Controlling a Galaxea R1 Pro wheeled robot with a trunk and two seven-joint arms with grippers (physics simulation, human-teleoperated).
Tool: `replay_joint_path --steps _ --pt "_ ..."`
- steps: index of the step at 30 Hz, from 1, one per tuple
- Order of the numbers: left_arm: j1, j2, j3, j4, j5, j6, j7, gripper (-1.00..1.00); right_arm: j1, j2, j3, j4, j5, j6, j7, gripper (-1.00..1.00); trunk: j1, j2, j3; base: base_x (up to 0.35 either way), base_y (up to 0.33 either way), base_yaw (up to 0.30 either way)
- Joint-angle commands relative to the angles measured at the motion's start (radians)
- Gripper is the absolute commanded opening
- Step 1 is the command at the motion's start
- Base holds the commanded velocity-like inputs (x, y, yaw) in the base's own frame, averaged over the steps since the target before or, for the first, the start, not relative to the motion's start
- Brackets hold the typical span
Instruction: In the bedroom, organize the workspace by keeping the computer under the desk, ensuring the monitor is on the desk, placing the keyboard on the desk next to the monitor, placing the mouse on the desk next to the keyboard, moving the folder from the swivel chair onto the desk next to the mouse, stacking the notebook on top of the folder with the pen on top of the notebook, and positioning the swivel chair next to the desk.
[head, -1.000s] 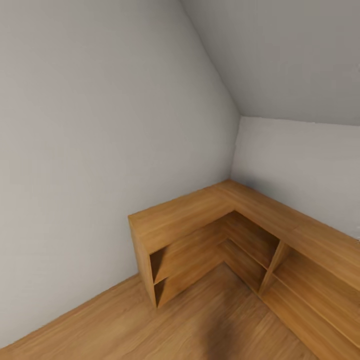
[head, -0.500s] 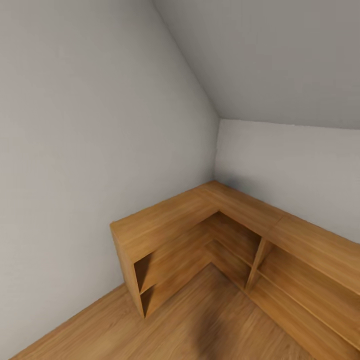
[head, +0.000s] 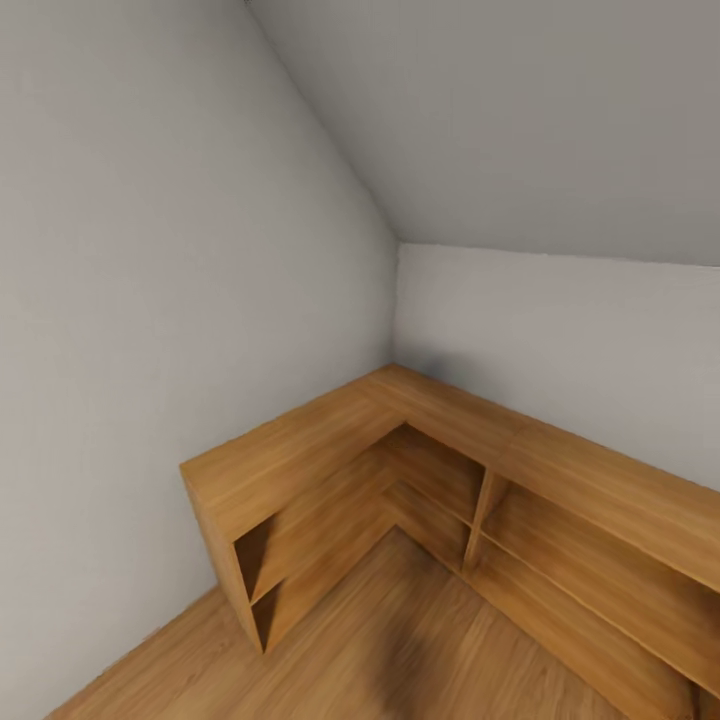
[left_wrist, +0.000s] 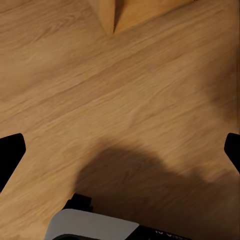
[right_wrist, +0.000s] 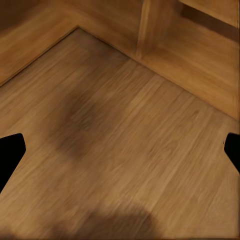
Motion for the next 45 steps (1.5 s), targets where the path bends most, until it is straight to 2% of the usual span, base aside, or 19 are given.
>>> replay_joint_path --steps 1,4,12,16,39,41,42,45 --pt "0.0 -0.001 0.002 0.0 0.005 -0.003 0.0 1.0 -0.001 0.0 0.009 -0.001 -0.001 -0.001 -0.009 1.0 0.0 -0.001 0.0 0.096 0.005 -0.235" --pt "0.0 -0.001 0.0 0.0 0.004 -0.004 0.0 1.0 -0.001 0.0 0.009 -0.001 0.0 -0.001 -0.009 1.0 0.0 -0.001 0.003 0.197 0.045 -0.235" --pt "0.0 0.0 -0.04 0.0 0.005 -0.004 0.0 1.0 -0.001 0.0 0.01 -0.001 0.0 -0.001 -0.009 1.0 0.0 -0.001 0.011 0.3 0.091 -0.236" --pt "0.0 0.001 -0.042 0.0 0.005 -0.004 0.001 1.0 -0.001 0.0 0.01 -0.001 0.0 -0.001 -0.009 1.0 0.0 -0.001 0.015 0.266 0.057 -0.235" --pt "0.0 0.002 -0.04 0.0 0.007 -0.002 0.001 1.0 -0.001 0.001 0.01 0.0 -0.001 -0.015 -0.009 1.0 0.0 -0.001 0.033 0.003 0.0 -0.255" --pt "0.0 0.009 -0.038 0.0 0.008 0.001 0.001 1.0 -0.001 0.0 0.007 0.003 -0.002 -0.014 -0.009 1.0 0.0 -0.001 0.033 0.0 0.0 -0.295" --pt "0.0 0.023 -0.037 0.001 0.009 0.004 0.002 1.0 -0.001 -0.002 0.006 0.019 -0.004 -0.013 -0.009 1.0 0.0 -0.001 0.033 0.0 0.0 -0.296" --pt "0.0 0.044 -0.035 0.024 0.011 0.004 0.002 1.0 -0.001 -0.002 0.006 0.075 -0.008 -0.013 -0.009 1.0 0.0 -0.001 0.034 0.0 0.0 -0.296"
